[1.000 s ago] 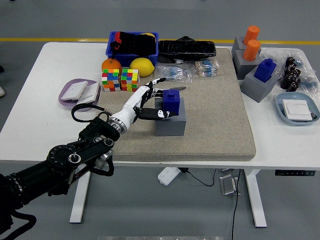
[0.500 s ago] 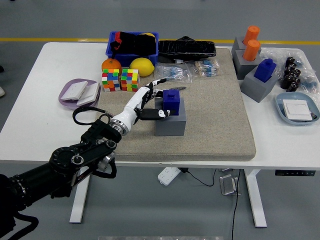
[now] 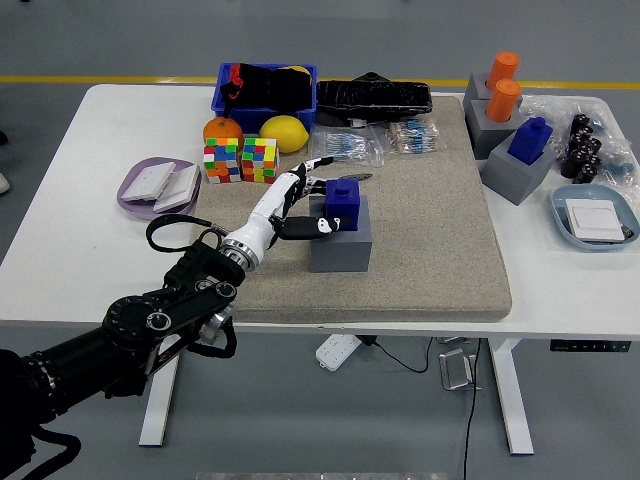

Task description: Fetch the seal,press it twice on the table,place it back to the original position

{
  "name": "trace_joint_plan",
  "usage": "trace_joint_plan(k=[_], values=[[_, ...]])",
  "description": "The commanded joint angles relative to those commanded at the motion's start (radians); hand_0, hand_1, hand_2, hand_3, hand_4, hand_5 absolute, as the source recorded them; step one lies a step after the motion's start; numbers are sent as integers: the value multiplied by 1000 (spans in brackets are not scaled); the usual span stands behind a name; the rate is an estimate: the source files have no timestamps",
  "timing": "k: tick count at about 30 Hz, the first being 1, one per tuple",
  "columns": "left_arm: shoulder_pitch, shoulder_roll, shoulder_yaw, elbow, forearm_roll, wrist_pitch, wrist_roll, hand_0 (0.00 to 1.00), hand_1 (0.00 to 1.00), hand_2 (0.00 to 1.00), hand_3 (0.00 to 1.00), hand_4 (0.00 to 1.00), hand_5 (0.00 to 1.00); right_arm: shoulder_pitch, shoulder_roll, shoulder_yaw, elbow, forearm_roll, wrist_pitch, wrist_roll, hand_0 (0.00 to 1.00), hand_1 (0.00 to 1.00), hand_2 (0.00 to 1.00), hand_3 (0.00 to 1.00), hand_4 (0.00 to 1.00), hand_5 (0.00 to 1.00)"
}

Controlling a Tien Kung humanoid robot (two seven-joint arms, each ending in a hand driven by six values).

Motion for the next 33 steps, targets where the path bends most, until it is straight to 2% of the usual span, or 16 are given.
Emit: trace_joint_plan(k=[1,6,7,12,13,33], values=[[1,0,-1,0,-1,3,-2,853,658,586,896,801,2,0,0,0,0,0,0,0,869,732,712,713,824,507],[1,-1,-8,1,-3,10,-7,853,658,586,896,801,2,1,0,-1,0,0,0,0,869,732,712,713,824,507],[1,-2,-9,2,-4,10,-8,845,621,537,892,781,2,1,0,-1,0,0,0,0,869,732,712,713,824,505],[3,-3,-10,2,-6,12,-11,845,621,537,892,781,2,1,1,1,0,2,0,0,869,732,712,713,824,505],[3,-4,-10,2,-6,13,-12,838,545,500,886,751,2,1,1,1,0,2,0,1,869,732,712,713,824,505],[11,-8,-22,4,-30,16,-36,833,547,480,879,733,2,-1,3,4,0,5,-1,-1,869,732,713,712,824,506]])
